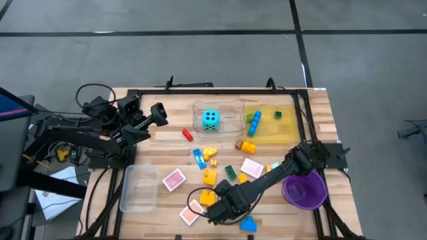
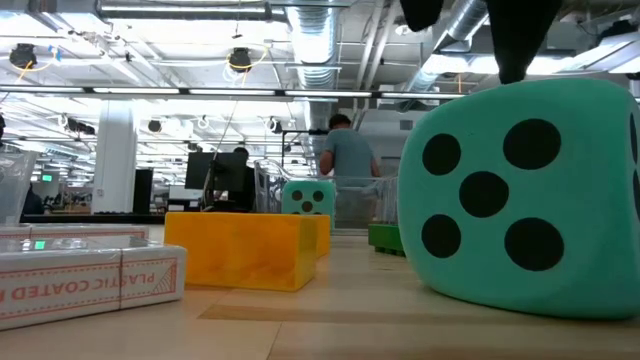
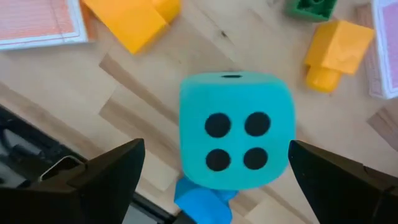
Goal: Pick & Place Toys
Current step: Put the blue dice into the transparent bin
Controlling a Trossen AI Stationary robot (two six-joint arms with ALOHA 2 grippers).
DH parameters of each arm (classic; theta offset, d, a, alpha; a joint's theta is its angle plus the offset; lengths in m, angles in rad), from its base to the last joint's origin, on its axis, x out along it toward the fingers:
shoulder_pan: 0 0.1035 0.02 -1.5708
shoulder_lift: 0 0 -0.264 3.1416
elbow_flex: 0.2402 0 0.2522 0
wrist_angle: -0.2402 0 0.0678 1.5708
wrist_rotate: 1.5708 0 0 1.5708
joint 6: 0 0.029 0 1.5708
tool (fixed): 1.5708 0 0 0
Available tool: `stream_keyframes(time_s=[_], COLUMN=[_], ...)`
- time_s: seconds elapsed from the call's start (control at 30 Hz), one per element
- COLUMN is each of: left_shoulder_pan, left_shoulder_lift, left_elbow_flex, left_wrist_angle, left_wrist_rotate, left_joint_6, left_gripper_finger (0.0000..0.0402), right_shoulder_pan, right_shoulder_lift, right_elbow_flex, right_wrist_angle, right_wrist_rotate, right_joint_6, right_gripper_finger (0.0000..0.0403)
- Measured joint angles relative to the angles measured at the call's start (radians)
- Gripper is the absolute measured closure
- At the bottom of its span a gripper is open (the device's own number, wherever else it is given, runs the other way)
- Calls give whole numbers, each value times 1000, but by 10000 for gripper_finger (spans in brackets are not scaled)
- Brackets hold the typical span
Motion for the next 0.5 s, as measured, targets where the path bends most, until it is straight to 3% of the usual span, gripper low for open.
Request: stream_keyframes(time_s=[0.17,0.5], left_shoulder_pan=[0,-1], left_shoulder_lift=[15,53], left_elbow_flex=[1,1], left_wrist_angle=[2,-5], left_wrist_rotate=[0,-7], left_joint_6=[0,-11], left_gripper_finger=[100,100], right_shoulder_pan=[16,36], right_shoulder_lift=[-3,16], right_elbow_flex=[-3,-4], right_wrist_angle=[-47,-11], right_wrist_rotate=[54,28], right_joint_6=[47,65], right_gripper_finger=[14,14])
